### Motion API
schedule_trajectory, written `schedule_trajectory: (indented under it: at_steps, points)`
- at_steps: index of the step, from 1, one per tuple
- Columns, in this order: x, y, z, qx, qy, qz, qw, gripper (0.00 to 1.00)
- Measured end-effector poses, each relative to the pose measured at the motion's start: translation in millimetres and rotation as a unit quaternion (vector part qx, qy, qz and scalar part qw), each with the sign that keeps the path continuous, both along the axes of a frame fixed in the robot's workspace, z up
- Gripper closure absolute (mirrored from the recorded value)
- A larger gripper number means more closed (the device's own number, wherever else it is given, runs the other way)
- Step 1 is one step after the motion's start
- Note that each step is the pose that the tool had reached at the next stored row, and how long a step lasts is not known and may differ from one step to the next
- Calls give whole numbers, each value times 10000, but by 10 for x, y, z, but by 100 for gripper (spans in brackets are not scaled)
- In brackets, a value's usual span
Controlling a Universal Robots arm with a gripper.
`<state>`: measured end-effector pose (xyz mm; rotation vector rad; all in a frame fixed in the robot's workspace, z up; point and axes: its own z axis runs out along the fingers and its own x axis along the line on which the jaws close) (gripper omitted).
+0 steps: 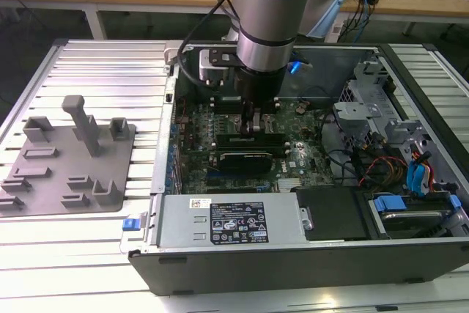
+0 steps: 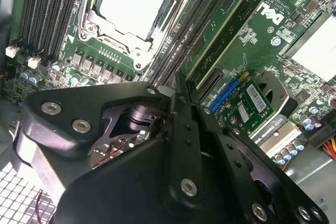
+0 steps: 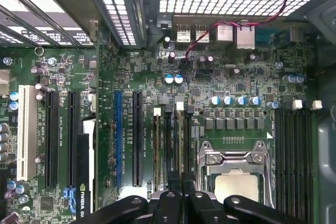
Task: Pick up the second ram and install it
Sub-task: 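Insert the second ram into the second slot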
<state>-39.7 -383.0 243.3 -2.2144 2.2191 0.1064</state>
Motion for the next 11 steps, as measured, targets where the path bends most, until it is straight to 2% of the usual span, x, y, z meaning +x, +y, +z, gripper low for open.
schedule_trajectory:
  at_steps: [6, 11]
  points:
    - [5, 0, -31, -1, 0, -90, 10000, 91]
    - [5, 2, -55, 17, 0, -90, 10000, 91]
